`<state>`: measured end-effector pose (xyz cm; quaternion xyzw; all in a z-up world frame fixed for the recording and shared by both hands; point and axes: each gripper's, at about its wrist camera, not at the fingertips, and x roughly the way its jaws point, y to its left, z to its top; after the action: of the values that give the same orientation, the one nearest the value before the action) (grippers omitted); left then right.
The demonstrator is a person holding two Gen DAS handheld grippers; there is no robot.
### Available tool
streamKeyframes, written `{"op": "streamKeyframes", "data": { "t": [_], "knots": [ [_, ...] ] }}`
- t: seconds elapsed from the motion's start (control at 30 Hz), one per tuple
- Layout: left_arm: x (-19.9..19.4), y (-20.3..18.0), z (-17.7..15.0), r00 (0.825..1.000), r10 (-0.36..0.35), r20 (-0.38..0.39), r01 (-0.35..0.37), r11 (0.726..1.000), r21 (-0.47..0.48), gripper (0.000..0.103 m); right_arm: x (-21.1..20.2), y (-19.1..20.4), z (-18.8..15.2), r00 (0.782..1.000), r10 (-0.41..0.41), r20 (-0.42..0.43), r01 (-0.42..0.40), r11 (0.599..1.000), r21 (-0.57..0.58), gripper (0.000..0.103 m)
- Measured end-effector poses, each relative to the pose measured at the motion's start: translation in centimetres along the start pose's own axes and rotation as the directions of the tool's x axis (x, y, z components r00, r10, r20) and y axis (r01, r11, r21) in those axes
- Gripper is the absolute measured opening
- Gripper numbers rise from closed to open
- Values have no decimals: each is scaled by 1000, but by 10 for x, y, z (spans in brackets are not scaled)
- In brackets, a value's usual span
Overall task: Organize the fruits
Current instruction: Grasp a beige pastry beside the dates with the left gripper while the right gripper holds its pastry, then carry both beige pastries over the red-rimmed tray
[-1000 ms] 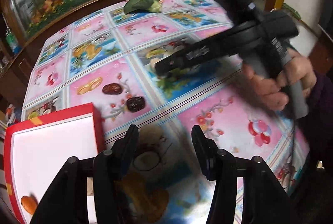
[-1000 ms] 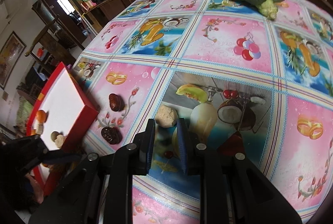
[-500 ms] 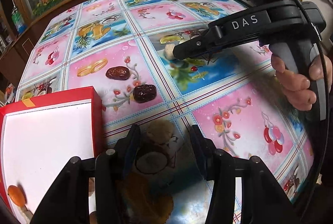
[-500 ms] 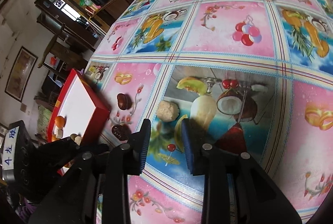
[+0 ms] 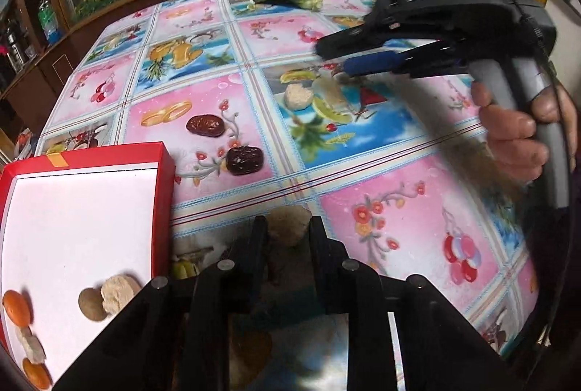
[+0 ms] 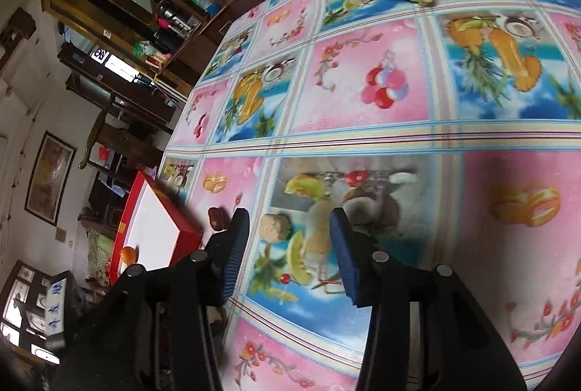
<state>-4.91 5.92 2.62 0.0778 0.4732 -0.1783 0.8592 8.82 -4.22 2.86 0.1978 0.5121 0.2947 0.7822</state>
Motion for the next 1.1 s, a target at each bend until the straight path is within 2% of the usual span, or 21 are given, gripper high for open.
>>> {"op": "streamKeyframes", "data": {
  "t": [0.17, 0.3, 0.33, 0.43, 0.53, 0.6, 0.63, 0.73, 0.8, 0.83, 0.93, 1.0, 1.1],
  "knots": [
    [-23, -5, -6, 998, 0, 68, 3, 1000, -31, 22, 21, 36, -13, 988, -155, 18, 156, 975, -161, 48],
    [-48, 0, -13, 992, 26, 126, -18, 998, -63, 22, 39, 54, -25, 951, -298, 82, 309, 915, -258, 43],
    [-53, 4, -16, 990, 39, 137, -29, 997, -77, 22, 41, 58, -27, 942, -323, 91, 335, 899, -282, 35],
    [-68, 17, -24, 982, 98, 159, -80, 990, -116, 22, 47, 67, -36, 898, -416, 144, 439, 831, -340, 25],
    [-81, 38, -36, 974, 165, 157, -138, 976, -169, 22, 47, 69, -39, 880, -445, 166, 474, 807, -352, 25],
    [-87, 56, -46, 963, 228, 146, -196, 959, -206, 22, 42, 68, -39, 891, -427, 152, 453, 831, -322, 25],
    [-90, 64, -50, 958, 249, 139, -215, 951, -223, 22, 36, 70, -40, 906, -394, 154, 423, 854, -305, 25],
    [-96, 88, -65, 948, 297, 118, -254, 924, -285, 22, 12, 96, -47, 942, -262, 211, 319, 892, -320, 25],
    [-98, 100, -72, 937, 332, 104, -287, 906, -311, 22, 0, 122, -56, 967, -127, 220, 201, 911, -360, 25],
    [-99, 105, -75, 932, 348, 99, -301, 897, -325, 22, -2, 137, -63, 973, -72, 220, 156, 907, -391, 25],
    [-100, 116, -79, 916, 393, 84, -342, 872, -351, 22, 13, 178, -84, 985, 9, 172, 75, 879, -471, 25],
    [-98, 119, -80, 904, 421, 69, -375, 862, -342, 22, 35, 201, -96, 993, 28, 112, 32, 865, -500, 25],
    [-94, 125, -83, 903, 427, 49, -384, 854, -351, 22, 68, 226, -112, 999, 25, 34, -3, 844, -536, 25]
  ]
}}
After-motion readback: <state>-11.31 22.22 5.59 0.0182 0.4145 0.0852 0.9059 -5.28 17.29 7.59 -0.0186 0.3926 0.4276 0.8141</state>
